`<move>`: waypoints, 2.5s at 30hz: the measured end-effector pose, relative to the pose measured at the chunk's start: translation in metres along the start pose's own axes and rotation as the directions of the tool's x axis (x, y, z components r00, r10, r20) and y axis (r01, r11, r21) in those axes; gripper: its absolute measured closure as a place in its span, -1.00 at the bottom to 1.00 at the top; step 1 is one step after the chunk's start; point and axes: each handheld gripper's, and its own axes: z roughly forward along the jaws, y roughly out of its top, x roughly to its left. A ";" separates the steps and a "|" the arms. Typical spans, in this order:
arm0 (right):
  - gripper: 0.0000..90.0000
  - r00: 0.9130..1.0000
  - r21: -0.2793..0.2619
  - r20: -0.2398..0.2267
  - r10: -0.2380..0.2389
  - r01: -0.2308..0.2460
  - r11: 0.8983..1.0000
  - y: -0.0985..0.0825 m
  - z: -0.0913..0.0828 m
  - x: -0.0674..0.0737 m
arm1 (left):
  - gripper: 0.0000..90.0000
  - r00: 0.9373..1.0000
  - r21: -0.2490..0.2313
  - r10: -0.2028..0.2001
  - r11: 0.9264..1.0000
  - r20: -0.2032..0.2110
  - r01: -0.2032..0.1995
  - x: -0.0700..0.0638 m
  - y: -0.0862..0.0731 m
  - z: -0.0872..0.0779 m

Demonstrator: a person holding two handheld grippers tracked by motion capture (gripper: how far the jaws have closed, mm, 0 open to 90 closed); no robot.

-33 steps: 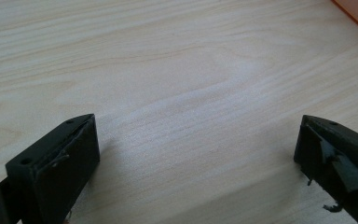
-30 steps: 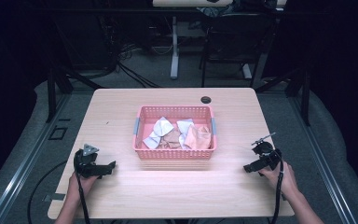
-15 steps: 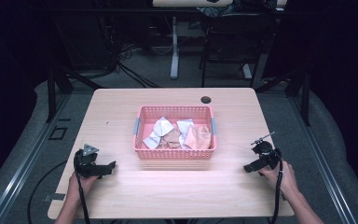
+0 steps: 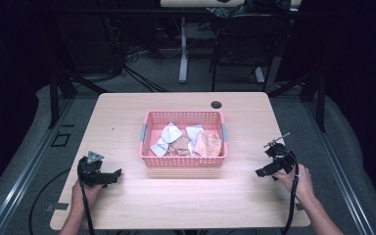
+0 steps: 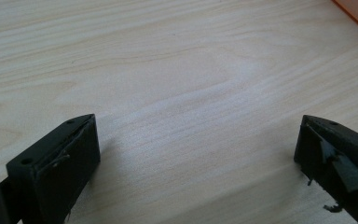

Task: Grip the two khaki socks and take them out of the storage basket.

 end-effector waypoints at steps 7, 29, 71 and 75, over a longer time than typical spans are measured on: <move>-1.00 1.000 -0.013 -0.006 -0.025 0.025 1.000 0.009 -0.008 0.007 | -1.00 1.000 -0.001 0.003 1.000 0.003 -0.003 0.001 0.001 0.001; -1.00 0.988 -0.045 -0.040 -0.149 0.147 0.988 0.075 -0.057 0.035 | -1.00 1.000 0.001 0.004 1.000 0.003 -0.004 0.000 0.000 0.000; -0.07 0.963 0.072 -0.095 -0.252 0.259 0.963 0.191 -0.011 0.122 | -1.00 1.000 0.001 0.004 1.000 0.003 -0.004 0.000 0.000 0.000; 0.04 0.967 0.079 -0.086 -0.238 0.245 0.966 0.194 -0.001 0.123 | -1.00 1.000 0.001 0.004 1.000 0.003 -0.004 0.000 0.000 0.000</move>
